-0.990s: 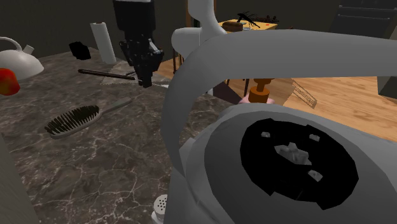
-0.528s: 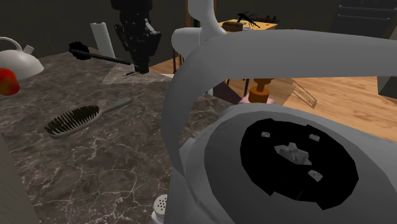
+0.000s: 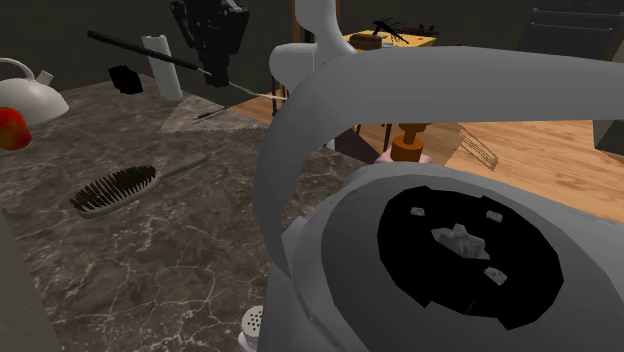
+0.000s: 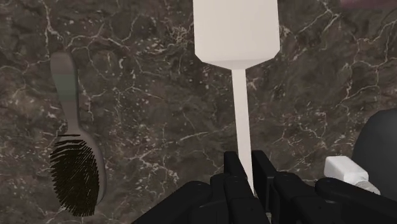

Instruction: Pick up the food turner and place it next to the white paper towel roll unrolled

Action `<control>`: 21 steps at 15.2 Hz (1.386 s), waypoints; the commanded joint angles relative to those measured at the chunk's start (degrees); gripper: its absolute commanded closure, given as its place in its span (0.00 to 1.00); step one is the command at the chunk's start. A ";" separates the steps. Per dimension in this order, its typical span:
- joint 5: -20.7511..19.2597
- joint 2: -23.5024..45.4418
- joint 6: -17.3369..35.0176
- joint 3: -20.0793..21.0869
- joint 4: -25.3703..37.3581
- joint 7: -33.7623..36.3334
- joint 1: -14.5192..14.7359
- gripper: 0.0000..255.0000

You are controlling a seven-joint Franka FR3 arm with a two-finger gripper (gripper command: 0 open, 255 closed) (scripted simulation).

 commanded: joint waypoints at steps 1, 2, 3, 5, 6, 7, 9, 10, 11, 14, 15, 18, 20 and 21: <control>0.09 0.19 -1.54 0.08 1.71 -0.06 0.05 1.00; 0.13 0.30 -2.30 0.11 2.58 -0.11 0.08 1.00; 0.18 0.42 -3.07 0.14 3.46 -0.15 0.10 1.00; 0.26 0.69 -4.59 0.19 5.26 -0.24 0.15 1.00; 0.30 0.82 -5.19 0.21 5.98 -0.28 0.17 1.00; -0.13 -0.38 -5.31 -0.47 5.00 -1.31 -0.31 1.00; -1.04 -2.65 -5.62 -1.90 3.26 -3.41 -1.28 1.00; -1.53 -3.72 -5.80 -2.65 2.49 -4.48 -1.77 1.00; -2.04 -4.75 -5.99 -3.41 1.78 -5.57 -2.27 1.00; -3.63 -7.54 -6.62 -5.79 0.06 -8.93 -3.79 1.00; -4.19 -8.37 -6.85 -6.62 -0.39 -10.09 -4.29 1.00; -5.92 -10.55 -7.53 -9.22 -1.34 -13.65 -5.80 1.00; -7.09 -11.73 -7.98 -11.04 -1.65 -16.11 -6.79 1.00; -7.68 -12.23 -8.20 -11.98 -1.72 -17.37 -7.27 1.00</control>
